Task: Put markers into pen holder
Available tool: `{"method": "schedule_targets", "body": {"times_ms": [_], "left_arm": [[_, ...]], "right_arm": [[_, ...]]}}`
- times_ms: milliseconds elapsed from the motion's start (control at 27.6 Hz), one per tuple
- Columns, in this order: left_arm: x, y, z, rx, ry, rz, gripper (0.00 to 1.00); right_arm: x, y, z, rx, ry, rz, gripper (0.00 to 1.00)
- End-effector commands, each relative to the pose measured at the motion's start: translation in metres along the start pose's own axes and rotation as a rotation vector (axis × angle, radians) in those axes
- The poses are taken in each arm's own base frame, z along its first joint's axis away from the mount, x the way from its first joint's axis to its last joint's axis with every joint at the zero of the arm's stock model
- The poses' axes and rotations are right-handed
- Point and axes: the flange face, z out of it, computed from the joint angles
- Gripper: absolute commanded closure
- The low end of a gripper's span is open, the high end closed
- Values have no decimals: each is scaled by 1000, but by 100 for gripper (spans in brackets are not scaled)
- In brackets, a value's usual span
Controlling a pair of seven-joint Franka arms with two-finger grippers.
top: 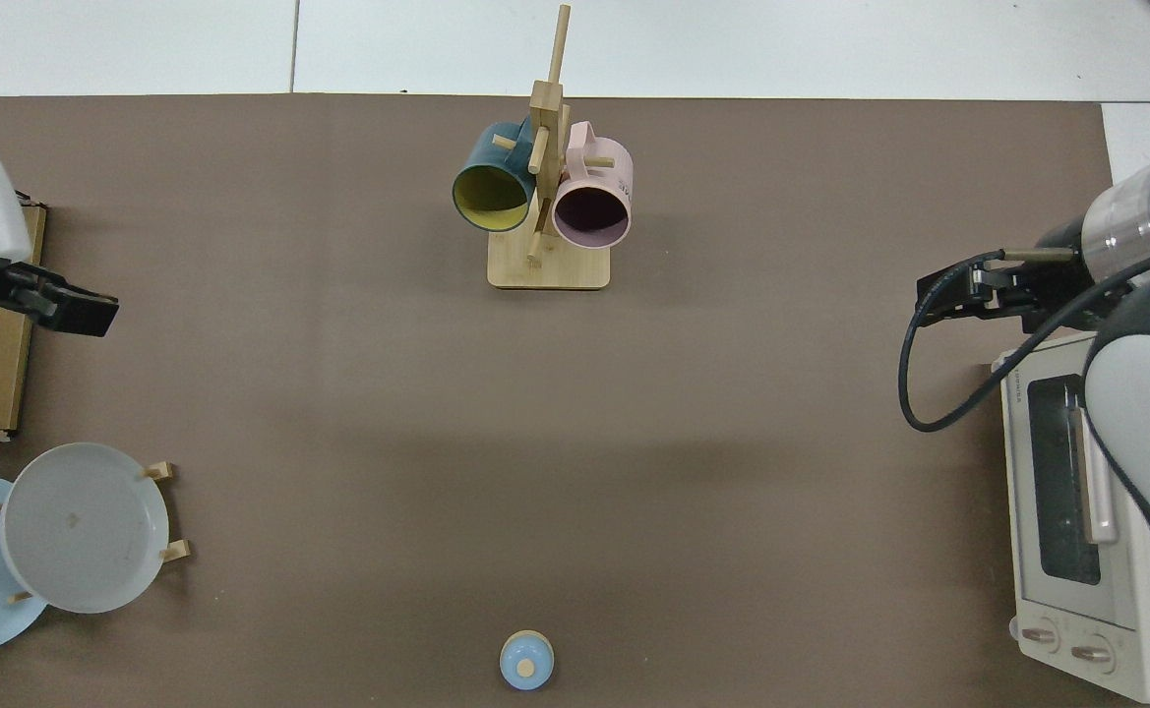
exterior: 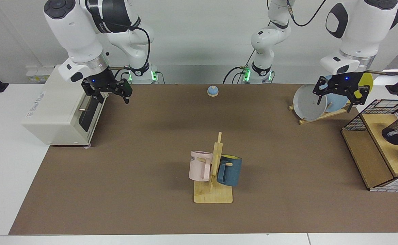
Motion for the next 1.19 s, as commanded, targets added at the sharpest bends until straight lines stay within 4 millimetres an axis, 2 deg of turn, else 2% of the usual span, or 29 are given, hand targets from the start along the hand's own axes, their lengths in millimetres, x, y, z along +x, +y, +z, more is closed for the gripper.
{"method": "schedule_targets", "body": {"times_ms": [0,253,615,724,869,1014,1158], "left_arm": [[4,23,-7,-45,-5,-207,0],[12,48,-10,-64,-24,-388,0],[3,58,-17,-55,-79,-395,0],[0,53,-20,-51,-79,-403,0],[4,64,-22,-51,-69,-383,0],[-4,46,-23,-54,-67,-413,0],[-2,51,-25,-57,-61,-400,0]], "right_arm": [[-4,5,-2,5,0,-12,0],[-4,5,-2,5,0,-12,0],[-4,5,-2,5,0,-12,0],[-4,5,-2,5,0,-12,0],[-4,5,-2,5,0,-12,0],[-4,5,-2,5,0,-12,0],[-4,5,-2,5,0,-12,0]]}}
